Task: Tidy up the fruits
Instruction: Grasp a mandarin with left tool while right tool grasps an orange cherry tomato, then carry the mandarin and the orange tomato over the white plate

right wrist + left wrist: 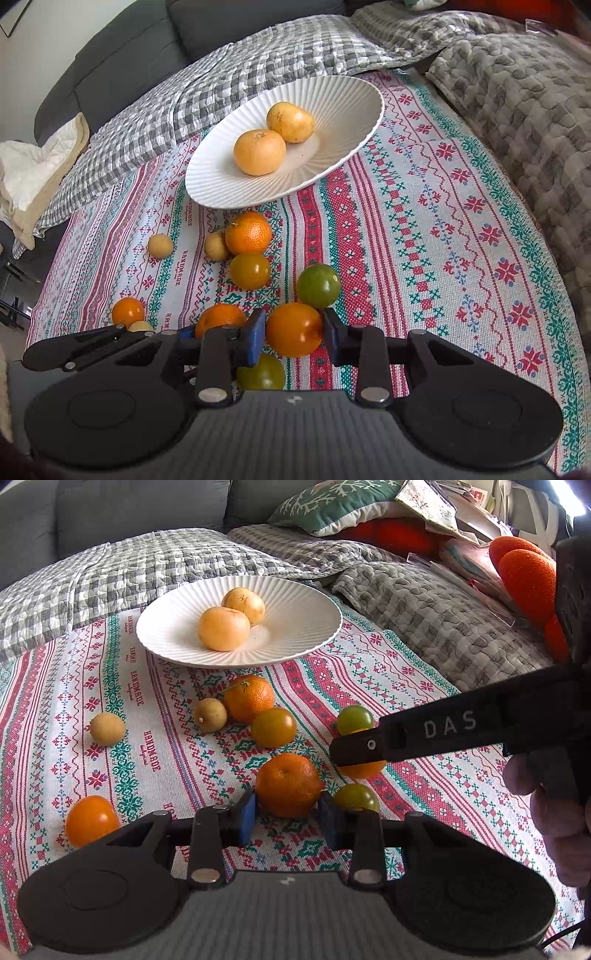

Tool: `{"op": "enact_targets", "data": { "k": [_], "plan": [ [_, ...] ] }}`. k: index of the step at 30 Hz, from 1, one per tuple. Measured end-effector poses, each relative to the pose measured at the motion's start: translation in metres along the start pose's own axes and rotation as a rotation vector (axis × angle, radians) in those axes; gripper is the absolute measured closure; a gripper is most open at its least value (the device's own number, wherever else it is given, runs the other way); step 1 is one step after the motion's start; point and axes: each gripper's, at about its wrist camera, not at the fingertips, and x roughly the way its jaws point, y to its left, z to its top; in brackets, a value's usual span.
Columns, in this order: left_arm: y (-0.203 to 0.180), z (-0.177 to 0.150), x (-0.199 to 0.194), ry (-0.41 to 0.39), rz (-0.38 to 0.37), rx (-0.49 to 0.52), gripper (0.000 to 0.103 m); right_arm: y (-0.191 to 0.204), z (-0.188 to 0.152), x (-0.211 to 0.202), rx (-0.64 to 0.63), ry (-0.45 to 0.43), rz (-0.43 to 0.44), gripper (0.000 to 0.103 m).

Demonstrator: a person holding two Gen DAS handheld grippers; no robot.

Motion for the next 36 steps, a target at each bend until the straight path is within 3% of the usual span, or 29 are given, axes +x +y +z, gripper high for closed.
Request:
{"op": "enact_targets", "data": {
  "k": [10,18,20,25,31,36],
  "plan": [
    [0.001,0.001,-0.006,-0.004,0.019,-0.016,0.08,-0.021,0.007,-0.016,0.098,-0.033,0.019,0.073],
    [0.0,0.001,-0.006,-0.013,0.026,-0.009,0.08,-0.017,0.007,-0.017,0.058,-0.011,0.009,0.072],
    [-0.001,0.001,-0.005,-0.019,0.028,-0.003,0.08,-0.015,0.005,-0.016,0.044,0.004,-0.004,0.064],
    [-0.003,0.001,0.0,-0.019,0.026,0.0,0.077,-0.01,0.0,-0.015,0.004,0.038,-0.019,0.061],
    [-0.003,0.002,0.006,-0.026,0.037,-0.006,0.077,-0.009,-0.003,-0.007,-0.012,0.055,-0.038,0.064],
    [-0.004,0.003,0.006,-0.029,0.047,-0.001,0.079,-0.005,-0.005,-0.004,-0.051,0.074,-0.036,0.074]
  ]
}}
